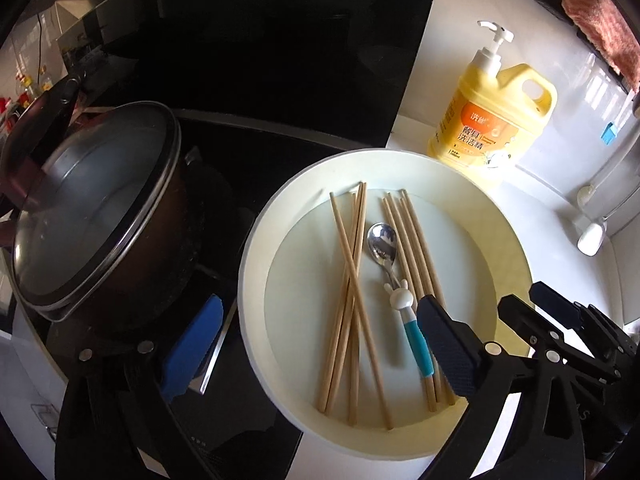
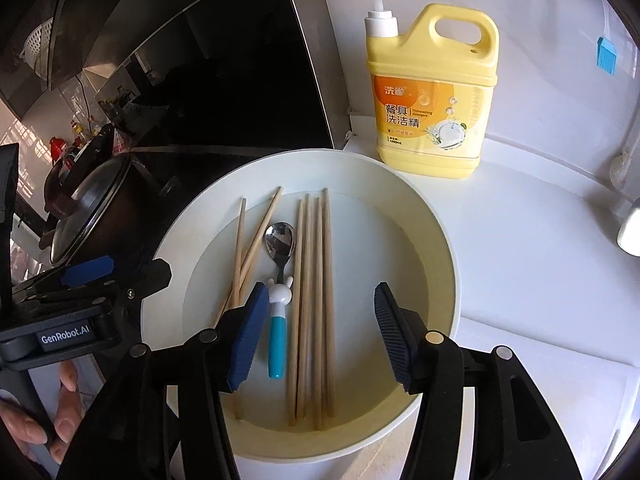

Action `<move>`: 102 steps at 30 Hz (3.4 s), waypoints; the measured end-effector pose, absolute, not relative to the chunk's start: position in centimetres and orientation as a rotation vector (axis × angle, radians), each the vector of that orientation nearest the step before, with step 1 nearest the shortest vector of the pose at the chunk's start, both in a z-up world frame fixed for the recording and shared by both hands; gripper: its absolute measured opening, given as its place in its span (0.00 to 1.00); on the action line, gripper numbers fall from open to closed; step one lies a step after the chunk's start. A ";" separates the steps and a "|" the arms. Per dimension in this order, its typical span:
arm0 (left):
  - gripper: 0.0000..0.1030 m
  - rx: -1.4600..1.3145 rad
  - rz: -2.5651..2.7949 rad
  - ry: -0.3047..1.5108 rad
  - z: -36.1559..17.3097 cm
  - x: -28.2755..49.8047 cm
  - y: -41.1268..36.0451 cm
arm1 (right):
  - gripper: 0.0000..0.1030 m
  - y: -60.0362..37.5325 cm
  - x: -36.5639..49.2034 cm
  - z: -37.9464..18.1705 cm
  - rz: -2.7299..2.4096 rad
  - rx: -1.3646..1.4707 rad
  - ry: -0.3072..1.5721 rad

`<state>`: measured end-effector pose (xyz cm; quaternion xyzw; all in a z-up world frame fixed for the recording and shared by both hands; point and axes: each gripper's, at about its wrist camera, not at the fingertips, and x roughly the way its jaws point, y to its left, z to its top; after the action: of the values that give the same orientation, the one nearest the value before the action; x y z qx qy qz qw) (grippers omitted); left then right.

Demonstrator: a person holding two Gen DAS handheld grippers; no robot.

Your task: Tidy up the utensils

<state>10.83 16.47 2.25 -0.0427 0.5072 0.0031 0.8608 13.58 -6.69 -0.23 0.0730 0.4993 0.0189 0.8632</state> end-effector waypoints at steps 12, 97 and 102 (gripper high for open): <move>0.93 -0.067 0.037 1.080 3.2 9.4 16.4 | 0.62 -7.6 11.2 0.7 0.004 0.168 1.098; 0.94 -0.021 0.126 1.067 4.5 7.7 16.6 | 0.68 -5.6 10.9 2.1 -0.096 0.099 1.164; 0.94 -0.018 0.108 1.056 4.5 7.6 16.4 | 0.68 -5.2 10.9 2.0 -0.095 0.100 1.165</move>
<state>7.65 16.43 4.53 -0.0087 0.5034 0.0515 0.8625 10.92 -5.20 2.02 0.0474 0.5498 -0.0446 0.8327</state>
